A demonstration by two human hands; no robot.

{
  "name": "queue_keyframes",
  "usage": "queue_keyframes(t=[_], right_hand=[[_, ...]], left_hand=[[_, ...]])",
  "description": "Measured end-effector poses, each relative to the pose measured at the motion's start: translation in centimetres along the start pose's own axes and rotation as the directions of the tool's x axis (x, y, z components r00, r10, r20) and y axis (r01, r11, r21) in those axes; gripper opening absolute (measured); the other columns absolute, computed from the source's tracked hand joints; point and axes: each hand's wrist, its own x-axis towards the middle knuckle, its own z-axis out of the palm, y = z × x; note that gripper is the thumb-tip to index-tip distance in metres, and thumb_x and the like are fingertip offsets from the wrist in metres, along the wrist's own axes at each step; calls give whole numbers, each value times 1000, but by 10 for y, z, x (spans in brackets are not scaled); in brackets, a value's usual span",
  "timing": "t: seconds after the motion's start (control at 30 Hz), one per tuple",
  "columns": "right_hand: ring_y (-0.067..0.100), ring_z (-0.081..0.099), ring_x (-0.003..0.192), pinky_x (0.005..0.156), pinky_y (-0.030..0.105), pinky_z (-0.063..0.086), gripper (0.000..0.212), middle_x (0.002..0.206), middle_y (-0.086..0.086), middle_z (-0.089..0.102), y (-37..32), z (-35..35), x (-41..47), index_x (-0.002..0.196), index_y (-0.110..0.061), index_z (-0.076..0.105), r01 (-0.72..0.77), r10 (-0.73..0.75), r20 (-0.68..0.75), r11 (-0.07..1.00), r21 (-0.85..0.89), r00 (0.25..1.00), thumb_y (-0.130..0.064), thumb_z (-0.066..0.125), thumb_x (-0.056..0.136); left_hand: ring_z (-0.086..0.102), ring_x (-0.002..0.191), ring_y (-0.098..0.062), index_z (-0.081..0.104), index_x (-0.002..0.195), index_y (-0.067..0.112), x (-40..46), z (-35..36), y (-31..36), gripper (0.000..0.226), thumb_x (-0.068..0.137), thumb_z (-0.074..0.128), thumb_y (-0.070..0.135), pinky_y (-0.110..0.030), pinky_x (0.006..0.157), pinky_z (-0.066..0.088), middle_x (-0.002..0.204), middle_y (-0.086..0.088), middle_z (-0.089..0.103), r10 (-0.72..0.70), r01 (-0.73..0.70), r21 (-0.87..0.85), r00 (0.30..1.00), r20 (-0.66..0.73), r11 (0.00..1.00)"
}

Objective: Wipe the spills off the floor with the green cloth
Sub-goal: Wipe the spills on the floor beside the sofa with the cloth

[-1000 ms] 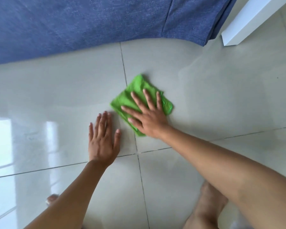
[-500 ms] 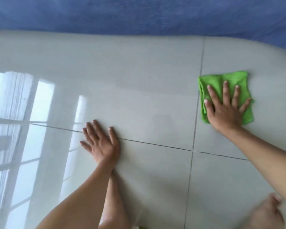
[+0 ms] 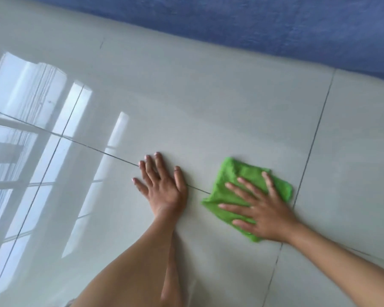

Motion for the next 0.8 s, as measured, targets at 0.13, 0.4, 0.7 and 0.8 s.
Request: queue_keyframes(t=[0.13, 0.4, 0.7, 0.8], right_hand=[[25, 22, 142, 107, 71, 12, 53, 156, 1, 33, 85, -15, 3, 142, -58, 7, -380, 380, 12, 925, -20, 925, -66, 6, 89], [29, -11, 149, 103, 77, -6, 55, 163, -3, -8, 140, -67, 205, 141, -58, 5, -790, 802, 68, 565, 237, 594, -66, 12, 87], [27, -3, 150, 103, 73, -13, 53, 163, -6, 1, 7, -43, 187, 140, -59, 11, -230, 228, 35, 970, 81, 973, -65, 14, 87], [28, 17, 148, 105, 74, 1, 52, 160, -4, 20, -24, -32, 119, 139, -56, 25, -200, 195, 49, 974, 109, 979, -63, 28, 87]], left_hand=[[-7, 148, -18, 6, 151, 24, 0, 2, 4, 72, 87, 16, 54, -48, 116, -15, 162, -2, 4, -13, 13, 17, 1000, 7, 1000], [-6, 145, -14, 8, 150, 26, 3, 6, 4, 70, 88, 20, 55, -40, 110, -24, 160, -5, 9, -6, 9, 72, 999, -42, 997], [-6, 147, -19, 8, 151, 25, 2, 3, 4, 71, 88, 19, 55, -38, 108, -28, 160, -6, 7, -1, 2, 79, 1000, -20, 997], [-4, 147, -21, 9, 151, 24, 2, 2, 4, 72, 86, 21, 55, -39, 109, -25, 160, -8, 8, 5, -4, 69, 1000, -23, 998]])
